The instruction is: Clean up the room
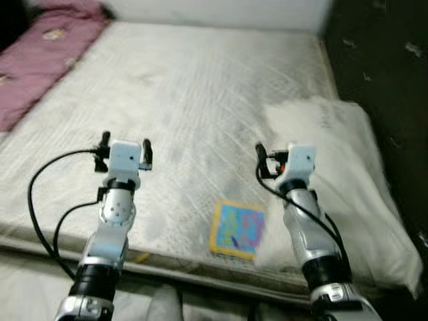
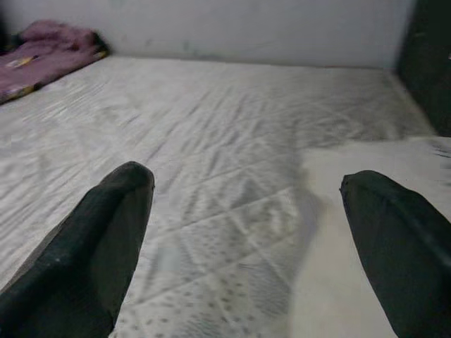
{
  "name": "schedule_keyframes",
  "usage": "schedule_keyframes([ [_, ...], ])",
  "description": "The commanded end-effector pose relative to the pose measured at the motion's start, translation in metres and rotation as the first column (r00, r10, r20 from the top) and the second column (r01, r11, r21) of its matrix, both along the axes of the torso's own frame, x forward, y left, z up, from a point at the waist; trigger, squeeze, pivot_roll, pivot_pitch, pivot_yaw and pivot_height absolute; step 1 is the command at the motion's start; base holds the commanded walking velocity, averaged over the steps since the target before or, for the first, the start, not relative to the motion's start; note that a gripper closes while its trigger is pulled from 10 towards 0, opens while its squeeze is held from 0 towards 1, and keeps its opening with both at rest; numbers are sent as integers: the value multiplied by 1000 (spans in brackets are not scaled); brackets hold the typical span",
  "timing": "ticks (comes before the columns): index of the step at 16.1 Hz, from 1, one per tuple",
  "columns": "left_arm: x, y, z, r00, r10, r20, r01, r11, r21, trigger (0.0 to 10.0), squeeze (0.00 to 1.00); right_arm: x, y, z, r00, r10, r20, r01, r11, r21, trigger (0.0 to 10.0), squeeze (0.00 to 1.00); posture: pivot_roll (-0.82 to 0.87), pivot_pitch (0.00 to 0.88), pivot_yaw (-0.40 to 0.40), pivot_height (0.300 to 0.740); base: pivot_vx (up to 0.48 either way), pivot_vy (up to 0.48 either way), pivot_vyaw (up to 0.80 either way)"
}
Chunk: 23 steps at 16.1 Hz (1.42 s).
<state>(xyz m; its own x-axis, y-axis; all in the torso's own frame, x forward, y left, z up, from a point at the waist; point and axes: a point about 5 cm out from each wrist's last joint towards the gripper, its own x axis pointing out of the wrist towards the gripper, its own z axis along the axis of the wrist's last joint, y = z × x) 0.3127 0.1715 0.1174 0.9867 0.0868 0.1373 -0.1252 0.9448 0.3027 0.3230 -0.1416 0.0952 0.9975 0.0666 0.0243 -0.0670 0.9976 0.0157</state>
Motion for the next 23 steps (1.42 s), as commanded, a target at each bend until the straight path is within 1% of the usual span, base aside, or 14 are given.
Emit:
schedule_keyframes([
  [1,-2,2,-3,1000,0,-12,0,1000,-3,10000,0,-1,2,3,1000,4,6,-4,1000,-3,10000,0,39,0,16,719,0,0,0],
  [2,-2,2,-4,1000,-8,-17,8,1000,-9,10000,0,-2,1,3,1000,0,10,0,1000,-15,10000,0,41,0,17,719,0,0,0],
  [3,-3,0,-4,1000,-19,-21,19,1000,-17,10000,0,-3,0,2,1000,-15,10,15,1000,-25,10000,0,41,0,17,729,0,0,0],
  [4,-3,0,-4,999,-22,-23,22,1000,-22,10000,0,-4,0,0,1000,-23,2,23,999,-27,10000,0,42,0,18,740,0,0,0],
  [5,-3,-1,-4,999,-26,-24,26,999,-18,10000,0,-4,0,-1,1000,-26,-1,26,999,-22,10000,0,43,0,20,740,0,0,0],
  [8,-2,2,-3,1000,11,-11,-11,1000,-4,10000,0,-5,-2,-3,999,-45,-20,45,999,-18,10000,0,42,0,21,740,0,0,0],
  [9,-2,2,-2,1000,10,1,-10,1000,-4,10000,0,-6,-2,-3,999,-46,-19,46,999,-17,10000,0,42,0,21,740,0,0,0],
  [11,-2,0,-3,1000,-3,-11,2,999,-54,10000,0,-6,-1,-2,999,-40,-10,40,999,-16,10000,0,41,0,20,740,0,0,0],
  [13,-4,-2,-4,1000,-17,-17,16,997,-79,10000,0,-7,-3,-4,998,-51,-27,50,998,-23,10000,0,40,0,17,740,0,0,0],
  [17,-4,0,-11,998,11,-64,-19,990,-137,10000,0,-8,-2,-5,998,-54,-39,53,999,-6,10000,0,35,0,20,740,0,0,-302],
  [23,-3,0,-11,997,8,-74,-19,988,-153,10000,0,-8,-2,-6,998,-49,-47,49,999,-1,10000,0,31,0,23,740,0,364,-334],
])
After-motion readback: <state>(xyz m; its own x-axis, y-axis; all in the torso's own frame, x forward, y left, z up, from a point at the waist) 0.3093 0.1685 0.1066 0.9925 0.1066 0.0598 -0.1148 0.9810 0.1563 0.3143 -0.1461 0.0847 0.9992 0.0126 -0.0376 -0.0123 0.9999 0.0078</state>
